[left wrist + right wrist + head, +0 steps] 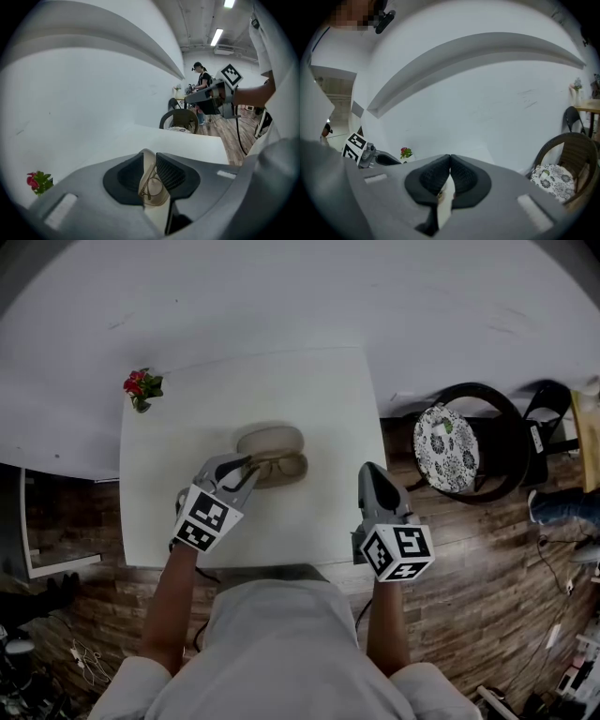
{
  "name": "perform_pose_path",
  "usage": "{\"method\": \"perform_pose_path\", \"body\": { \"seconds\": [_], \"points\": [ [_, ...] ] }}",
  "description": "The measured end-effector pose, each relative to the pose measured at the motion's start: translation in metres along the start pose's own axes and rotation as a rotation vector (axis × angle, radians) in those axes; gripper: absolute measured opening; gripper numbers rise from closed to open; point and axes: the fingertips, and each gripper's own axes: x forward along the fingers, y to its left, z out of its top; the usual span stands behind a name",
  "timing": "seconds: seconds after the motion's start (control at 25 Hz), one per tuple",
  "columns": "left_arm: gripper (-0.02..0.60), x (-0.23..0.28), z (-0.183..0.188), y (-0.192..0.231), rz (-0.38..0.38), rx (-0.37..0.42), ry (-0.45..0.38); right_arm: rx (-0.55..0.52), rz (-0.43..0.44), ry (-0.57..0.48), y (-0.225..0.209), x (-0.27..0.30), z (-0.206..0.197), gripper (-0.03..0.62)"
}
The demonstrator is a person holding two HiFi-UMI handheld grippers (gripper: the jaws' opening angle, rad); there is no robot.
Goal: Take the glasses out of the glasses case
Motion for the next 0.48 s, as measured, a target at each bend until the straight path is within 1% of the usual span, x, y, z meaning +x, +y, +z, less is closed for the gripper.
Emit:
{"method": "perform_pose_path", "body": {
  "seconds": [0.12, 0.2, 0.32, 0.48],
  "points": [
    [0.092, 0.017, -0.009, -0.003, -0.018, 0.063, 0.051, 0.002, 0.006, 0.010, 0.000, 0.001, -0.003, 0.003],
    [0.092, 0.029, -0.015, -0.005, -0.042, 0.090, 0.088, 0.003, 0.008, 0.019, -0.002, 0.003, -0.005, 0.003],
    [0.095, 0.047, -0.028, -0.009, -0.090, 0.112, 0.150, 0.005, 0.002, 0.029, -0.007, 0.004, -0.008, 0.003],
    [0.095, 0.063, -0.044, -0.010, -0.122, 0.125, 0.206, 0.006, -0.008, 0.042, -0.015, 0.006, -0.010, 0.003]
  ]
}}
